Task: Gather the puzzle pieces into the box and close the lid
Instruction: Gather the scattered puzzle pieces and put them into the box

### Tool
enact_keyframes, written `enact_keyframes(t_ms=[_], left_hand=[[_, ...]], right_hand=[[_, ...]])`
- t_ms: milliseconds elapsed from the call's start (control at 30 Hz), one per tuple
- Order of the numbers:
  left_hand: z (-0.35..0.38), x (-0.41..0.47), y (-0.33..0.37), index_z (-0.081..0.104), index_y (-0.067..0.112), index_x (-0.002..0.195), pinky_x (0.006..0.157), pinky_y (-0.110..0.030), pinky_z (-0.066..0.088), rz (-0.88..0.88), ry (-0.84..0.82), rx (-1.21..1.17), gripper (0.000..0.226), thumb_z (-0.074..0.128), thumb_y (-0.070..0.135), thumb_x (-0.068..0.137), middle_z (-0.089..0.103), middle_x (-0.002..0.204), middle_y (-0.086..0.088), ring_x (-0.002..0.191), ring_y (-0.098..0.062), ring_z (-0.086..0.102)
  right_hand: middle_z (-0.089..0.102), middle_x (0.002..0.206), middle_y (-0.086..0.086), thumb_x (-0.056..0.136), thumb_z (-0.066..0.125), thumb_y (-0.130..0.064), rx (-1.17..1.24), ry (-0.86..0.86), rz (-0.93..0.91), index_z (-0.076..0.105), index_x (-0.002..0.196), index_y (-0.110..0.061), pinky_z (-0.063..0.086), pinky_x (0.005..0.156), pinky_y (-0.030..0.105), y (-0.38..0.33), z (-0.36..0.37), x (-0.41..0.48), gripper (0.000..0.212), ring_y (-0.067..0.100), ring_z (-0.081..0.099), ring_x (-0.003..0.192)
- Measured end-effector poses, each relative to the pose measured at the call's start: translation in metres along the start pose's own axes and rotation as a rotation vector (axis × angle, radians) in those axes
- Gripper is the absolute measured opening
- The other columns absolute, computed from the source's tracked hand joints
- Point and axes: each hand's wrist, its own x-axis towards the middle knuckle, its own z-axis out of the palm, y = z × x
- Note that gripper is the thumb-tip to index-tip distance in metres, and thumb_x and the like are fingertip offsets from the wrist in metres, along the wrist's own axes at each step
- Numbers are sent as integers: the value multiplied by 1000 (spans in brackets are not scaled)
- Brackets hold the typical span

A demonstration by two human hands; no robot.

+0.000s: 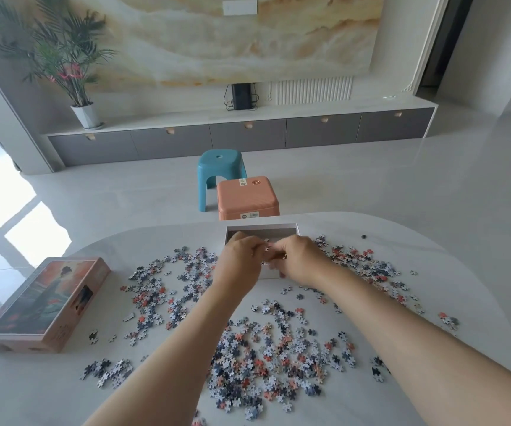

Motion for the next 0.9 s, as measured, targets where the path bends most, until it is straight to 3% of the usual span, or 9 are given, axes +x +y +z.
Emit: enact_keyframes(t_ms=[133,200,267,333,467,533,633,767,900], left_hand=[[4,-31,-1,66,22,94,66,-27,51,140,-137,157,22,46,30,93,59,96,8,83,-13,60],[5,-42,-5,61,26,108,79,-30,53,129,-268,263,24,47,33,90,57,108,7,100,-13,57],[6,-51,-13,54,28,125,90,-35,51,113,-400,356,39,51,37,86,51,120,3,113,-16,48],[5,-58,-20,51,30,131,95,-36,48,129,-473,368,50,53,46,84,47,120,2,114,-17,41],[2,-65,-23,56,32,128,96,-30,44,150,-502,252,49,65,46,81,48,114,3,110,-13,41],[1,-66,-22,62,25,121,96,-29,46,121,-465,214,38,68,36,84,53,113,2,108,-14,49],[2,-68,-21,65,20,114,91,-29,51,81,-436,202,31,69,29,85,58,111,-1,98,-16,58],[2,-68,-18,62,21,117,82,-20,48,92,-499,214,37,68,34,83,55,111,0,91,-12,54],[2,-68,-15,65,20,112,85,-20,47,84,-521,209,32,70,30,82,56,109,-2,92,-13,56]], right_hand=[[66,116,-2,89,66,-29,-312,-163,48,68,111,-25,51,92,34,3,12,-14,22,19,62,105],[49,138,-1,80,75,-44,-401,-261,97,55,134,-29,43,105,42,5,21,-19,60,22,46,128],[30,147,3,68,80,-58,-487,-388,131,32,151,-32,31,114,51,5,29,-24,99,27,21,141],[25,145,3,62,84,-57,-506,-433,133,24,154,-32,29,114,51,5,34,-27,112,28,17,140],[50,132,3,73,85,-34,-416,-318,137,54,138,-24,50,91,33,6,39,-29,73,21,55,111],[62,124,1,79,81,-23,-394,-274,158,63,129,-23,55,84,32,2,41,-29,53,20,63,98],[63,122,2,88,70,-16,-446,-278,190,67,122,-21,57,86,37,-6,44,-30,35,23,64,98],[53,121,0,82,74,-22,-421,-240,195,66,122,-21,54,88,39,-10,50,-40,41,23,59,102],[66,112,1,76,81,-20,-391,-200,199,70,117,-23,53,78,29,-11,53,-49,43,20,64,92]])
